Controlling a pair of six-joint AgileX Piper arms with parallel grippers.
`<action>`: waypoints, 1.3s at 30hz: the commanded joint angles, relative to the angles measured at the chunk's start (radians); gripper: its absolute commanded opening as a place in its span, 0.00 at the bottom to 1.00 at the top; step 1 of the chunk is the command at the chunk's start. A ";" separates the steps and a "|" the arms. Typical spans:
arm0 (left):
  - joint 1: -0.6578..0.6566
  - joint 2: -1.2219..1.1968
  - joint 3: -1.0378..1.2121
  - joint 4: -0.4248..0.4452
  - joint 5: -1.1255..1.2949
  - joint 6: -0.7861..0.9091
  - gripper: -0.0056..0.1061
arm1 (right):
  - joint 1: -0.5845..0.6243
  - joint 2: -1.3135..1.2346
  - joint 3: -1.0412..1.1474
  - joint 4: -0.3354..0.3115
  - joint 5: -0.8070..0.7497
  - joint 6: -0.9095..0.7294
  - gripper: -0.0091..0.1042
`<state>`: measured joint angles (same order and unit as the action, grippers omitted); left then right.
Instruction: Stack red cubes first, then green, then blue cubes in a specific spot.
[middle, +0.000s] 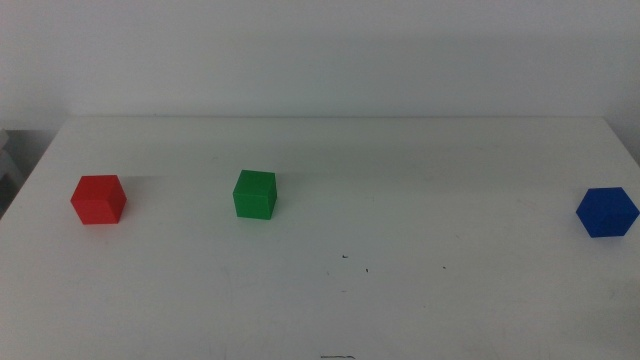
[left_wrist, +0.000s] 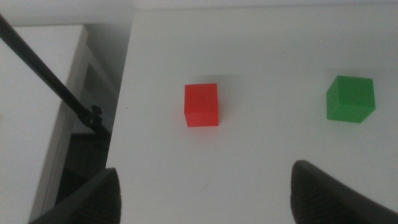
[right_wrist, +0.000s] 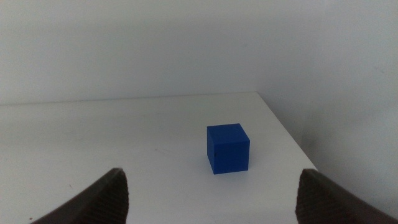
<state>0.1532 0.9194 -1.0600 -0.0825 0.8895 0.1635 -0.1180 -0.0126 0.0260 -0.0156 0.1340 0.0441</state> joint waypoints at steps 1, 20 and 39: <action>-0.007 0.083 -0.131 -0.006 0.023 0.002 0.89 | -0.005 -0.015 -0.009 -0.008 -0.074 -0.008 0.75; -0.006 0.694 -0.643 0.003 0.281 0.053 0.89 | -0.005 -0.015 -0.009 -0.008 -0.074 -0.008 0.75; -0.003 1.051 -0.741 -0.030 0.221 0.132 0.89 | -0.005 -0.015 -0.009 -0.008 -0.074 -0.008 0.75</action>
<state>0.1502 2.0121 -1.7688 -0.0939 1.1399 0.2934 -0.1180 -0.0126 0.0260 -0.0156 0.1340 0.0441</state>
